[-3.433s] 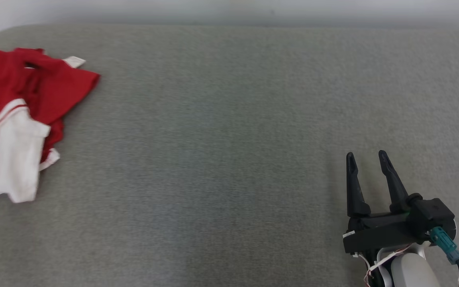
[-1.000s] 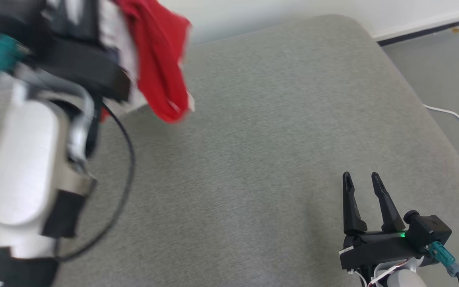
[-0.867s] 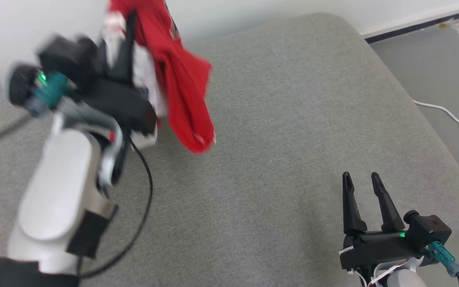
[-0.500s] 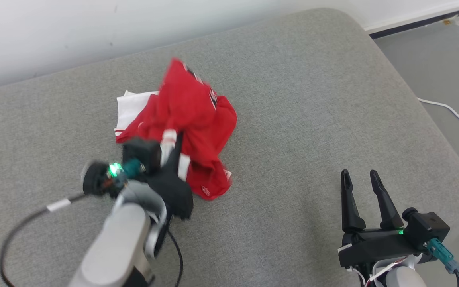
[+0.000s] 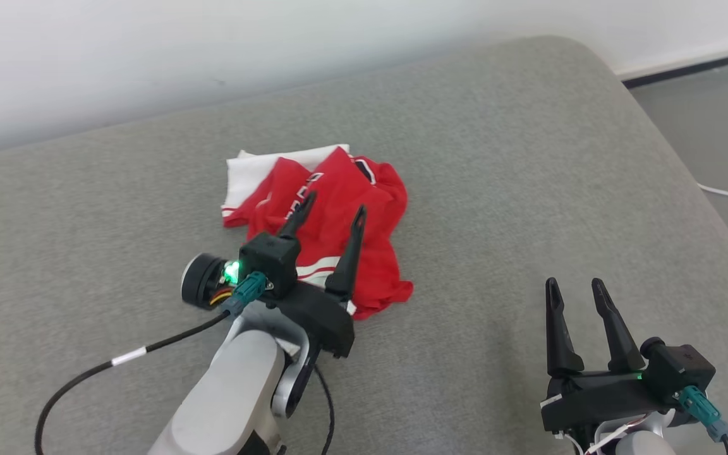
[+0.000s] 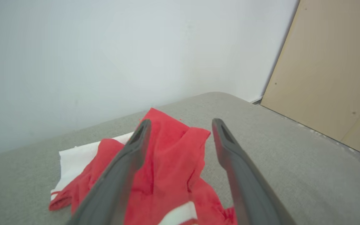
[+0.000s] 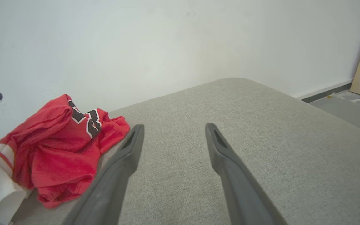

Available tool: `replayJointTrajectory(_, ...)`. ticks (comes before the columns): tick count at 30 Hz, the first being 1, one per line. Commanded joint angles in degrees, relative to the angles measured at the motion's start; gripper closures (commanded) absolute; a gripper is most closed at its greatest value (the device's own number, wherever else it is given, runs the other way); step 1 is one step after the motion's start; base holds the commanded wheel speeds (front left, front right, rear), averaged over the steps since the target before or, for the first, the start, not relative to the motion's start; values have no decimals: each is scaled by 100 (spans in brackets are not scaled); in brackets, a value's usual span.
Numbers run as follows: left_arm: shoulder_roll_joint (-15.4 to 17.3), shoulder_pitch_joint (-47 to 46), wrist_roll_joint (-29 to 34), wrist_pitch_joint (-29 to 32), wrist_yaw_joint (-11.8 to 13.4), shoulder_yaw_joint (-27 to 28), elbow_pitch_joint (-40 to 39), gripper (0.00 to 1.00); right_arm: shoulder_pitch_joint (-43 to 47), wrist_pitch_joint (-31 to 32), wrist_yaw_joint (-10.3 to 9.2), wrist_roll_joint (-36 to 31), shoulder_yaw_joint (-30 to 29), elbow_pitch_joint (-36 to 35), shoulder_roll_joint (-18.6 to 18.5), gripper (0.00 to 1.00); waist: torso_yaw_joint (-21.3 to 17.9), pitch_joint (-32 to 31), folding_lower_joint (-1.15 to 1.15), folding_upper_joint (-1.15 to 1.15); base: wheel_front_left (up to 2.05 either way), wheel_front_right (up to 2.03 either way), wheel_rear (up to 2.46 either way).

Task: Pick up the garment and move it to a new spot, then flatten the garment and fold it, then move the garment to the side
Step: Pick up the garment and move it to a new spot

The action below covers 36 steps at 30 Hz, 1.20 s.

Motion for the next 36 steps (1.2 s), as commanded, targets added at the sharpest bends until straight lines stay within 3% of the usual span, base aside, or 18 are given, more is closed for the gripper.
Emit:
replayJointTrajectory(1, -13, -39, -63, -55, 27, -10, -108, 0, 57, -3, -12, -52, 0, -15, 12, 0, 180, -135, 0, 0, 0, 0, 0)
replayJointTrajectory(5, 50, -40, -65, -169, 187, 75, -469, 0, 131, -3, -12, -99, -14, -28, 12, 0, 390, -265, 0, 0, 0, 0, 0)
replayJointTrajectory(16, 985, 741, 59, -397, 523, 653, -1120, 0, 301, -3, -12, -205, -95, -65, 12, 0, 967, -613, 0, 0, 0, 0, 0)
replayJointTrajectory(24, 1543, 1874, 7, -419, 598, 1201, -1781, 0, 509, -3, -12, -260, -79, -82, 11, 0, 1239, -943, 0, 0, 0, 0, 0)
replayJointTrajectory(30, 1705, 2475, 42, -420, 600, 1563, -2144, 0, 602, -3, -12, -292, -97, -138, 12, 0, 1322, -1012, 0, 0, 0, 0, 0)
replayJointTrajectory(36, 1629, 3120, 227, -421, 618, 1896, -2561, 0, 689, -3, -12, -310, -127, -161, 11, 0, 1391, -1051, 0, 0, 0, 0, 0)
